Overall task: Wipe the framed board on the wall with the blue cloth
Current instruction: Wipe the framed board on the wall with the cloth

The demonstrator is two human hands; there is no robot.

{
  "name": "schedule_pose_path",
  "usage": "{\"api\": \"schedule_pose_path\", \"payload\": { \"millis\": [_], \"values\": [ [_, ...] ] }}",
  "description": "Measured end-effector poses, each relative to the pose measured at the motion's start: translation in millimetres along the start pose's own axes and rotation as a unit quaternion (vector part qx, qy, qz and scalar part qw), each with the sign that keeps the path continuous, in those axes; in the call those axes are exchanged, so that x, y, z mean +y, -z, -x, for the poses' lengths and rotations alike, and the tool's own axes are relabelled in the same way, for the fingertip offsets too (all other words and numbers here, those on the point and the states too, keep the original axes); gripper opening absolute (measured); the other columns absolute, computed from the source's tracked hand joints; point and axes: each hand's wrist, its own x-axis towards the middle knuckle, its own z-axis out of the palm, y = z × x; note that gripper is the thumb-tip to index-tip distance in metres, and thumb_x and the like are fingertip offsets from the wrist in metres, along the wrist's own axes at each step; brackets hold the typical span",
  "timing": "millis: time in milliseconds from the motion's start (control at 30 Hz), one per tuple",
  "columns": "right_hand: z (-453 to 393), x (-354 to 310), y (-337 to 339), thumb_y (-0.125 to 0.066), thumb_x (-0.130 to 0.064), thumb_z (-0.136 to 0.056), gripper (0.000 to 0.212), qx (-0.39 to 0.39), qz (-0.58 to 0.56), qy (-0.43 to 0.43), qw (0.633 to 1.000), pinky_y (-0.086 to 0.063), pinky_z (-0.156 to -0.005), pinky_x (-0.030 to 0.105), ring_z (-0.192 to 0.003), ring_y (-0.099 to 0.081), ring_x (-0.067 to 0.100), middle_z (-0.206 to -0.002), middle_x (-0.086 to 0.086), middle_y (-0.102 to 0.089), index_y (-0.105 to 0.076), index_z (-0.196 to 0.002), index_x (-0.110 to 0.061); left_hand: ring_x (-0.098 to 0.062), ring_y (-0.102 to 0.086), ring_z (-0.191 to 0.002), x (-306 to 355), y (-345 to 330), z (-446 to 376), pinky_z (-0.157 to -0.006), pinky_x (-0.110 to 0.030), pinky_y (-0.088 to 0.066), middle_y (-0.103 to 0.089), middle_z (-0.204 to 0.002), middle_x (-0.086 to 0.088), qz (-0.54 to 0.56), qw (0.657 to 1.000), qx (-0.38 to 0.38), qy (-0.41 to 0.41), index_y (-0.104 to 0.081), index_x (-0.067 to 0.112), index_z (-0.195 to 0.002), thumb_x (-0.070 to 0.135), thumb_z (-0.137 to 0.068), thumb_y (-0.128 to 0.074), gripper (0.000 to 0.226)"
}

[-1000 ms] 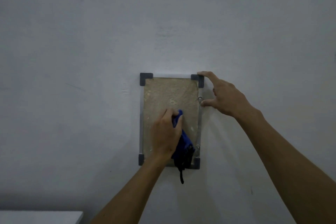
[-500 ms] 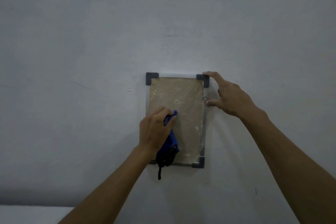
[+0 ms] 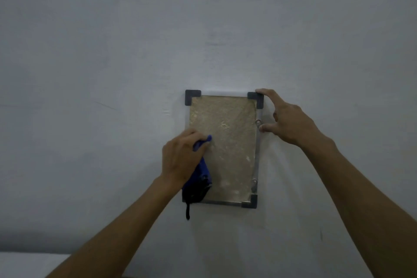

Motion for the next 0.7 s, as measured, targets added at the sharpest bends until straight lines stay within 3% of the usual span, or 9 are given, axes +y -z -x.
{"api": "schedule_pose_path", "payload": {
  "millis": [67,133,267,367,433,600,667,700],
  "values": [
    [1,0,0,-0.082,-0.024,-0.078,0.092,-0.001,0.000,0.001,1.000,-0.055,-0.068,0.045,-0.071,-0.053,0.023,-0.067,-0.011,-0.039,-0.022,-0.142,-0.052,-0.009,-0.062,-0.064,2,-2,2,-0.050,-0.028,-0.050,-0.066,-0.088,0.013,-0.035,0.997,-0.041,-0.060,-0.073,0.023,-0.088,0.036,-0.093,-0.070,0.014],
    [1,-1,0,-0.081,-0.024,-0.078,0.092,-0.003,0.000,0.000,1.000,-0.055,-0.067,0.044,-0.070,-0.053,0.023,-0.067,-0.011,-0.039,-0.021,-0.142,-0.053,-0.009,-0.061,-0.063,-2,0,-4,-0.049,-0.026,-0.049,-0.065,-0.088,0.013,-0.052,0.997,-0.020,-0.057,-0.074,0.024,-0.089,0.037,-0.093,-0.069,0.014],
    [1,-1,0,-0.081,-0.024,-0.079,0.093,-0.001,-0.001,-0.006,1.000,-0.055,-0.067,0.042,-0.067,-0.053,0.022,-0.066,-0.010,-0.040,-0.020,-0.143,-0.052,-0.006,-0.056,-0.066,-4,1,-18,-0.053,-0.014,-0.038,-0.064,-0.086,0.008,0.001,0.987,0.095,0.132,-0.073,0.020,-0.090,0.035,-0.091,-0.072,0.015],
    [1,-1,-2,-0.080,-0.022,-0.079,0.093,0.001,-0.002,-0.002,1.000,-0.055,-0.065,0.042,-0.063,-0.050,0.019,-0.065,-0.009,-0.040,-0.020,-0.143,-0.051,-0.007,-0.056,-0.066,17,-14,-14,-0.055,-0.010,-0.033,-0.064,-0.086,0.007,0.032,0.970,0.130,0.202,-0.071,0.018,-0.089,0.030,-0.090,-0.072,0.012],
    [1,-1,-2,-0.080,-0.023,-0.079,0.093,0.000,-0.003,-0.002,1.000,-0.055,-0.066,0.042,-0.063,-0.050,0.018,-0.065,-0.010,-0.040,-0.019,-0.143,-0.051,-0.009,-0.057,-0.067,32,-23,-9,-0.056,-0.015,-0.040,-0.062,-0.084,0.008,0.051,0.976,0.114,0.178,-0.070,0.019,-0.088,0.028,-0.092,-0.071,0.010],
    [3,-1,1,-0.080,-0.024,-0.080,0.093,-0.001,-0.007,-0.004,1.000,-0.053,-0.064,0.040,-0.059,-0.046,0.014,-0.064,-0.010,-0.039,-0.019,-0.144,-0.051,-0.008,-0.057,-0.067,38,-25,-16,-0.055,-0.028,-0.051,-0.064,-0.085,0.009,0.010,0.999,-0.001,-0.037,-0.072,0.020,-0.088,0.030,-0.094,-0.069,0.011],
    [3,-1,2,-0.080,-0.025,-0.080,0.092,-0.001,-0.004,-0.005,1.000,-0.052,-0.064,0.038,-0.062,-0.048,0.017,-0.064,-0.009,-0.040,-0.019,-0.144,-0.051,-0.008,-0.058,-0.067,31,-19,-26,-0.054,-0.024,-0.050,-0.064,-0.089,0.010,-0.006,0.999,0.016,-0.033,-0.072,0.021,-0.091,0.033,-0.094,-0.068,0.012],
    [4,-1,2,-0.080,-0.024,-0.080,0.093,0.000,-0.003,-0.005,1.000,-0.052,-0.064,0.038,-0.063,-0.049,0.018,-0.064,-0.008,-0.040,-0.019,-0.145,-0.051,-0.008,-0.058,-0.069,27,-15,-31,-0.055,-0.019,-0.047,-0.064,-0.089,0.009,-0.001,0.999,0.045,0.007,-0.072,0.021,-0.092,0.033,-0.094,-0.069,0.013]
  ]
}}
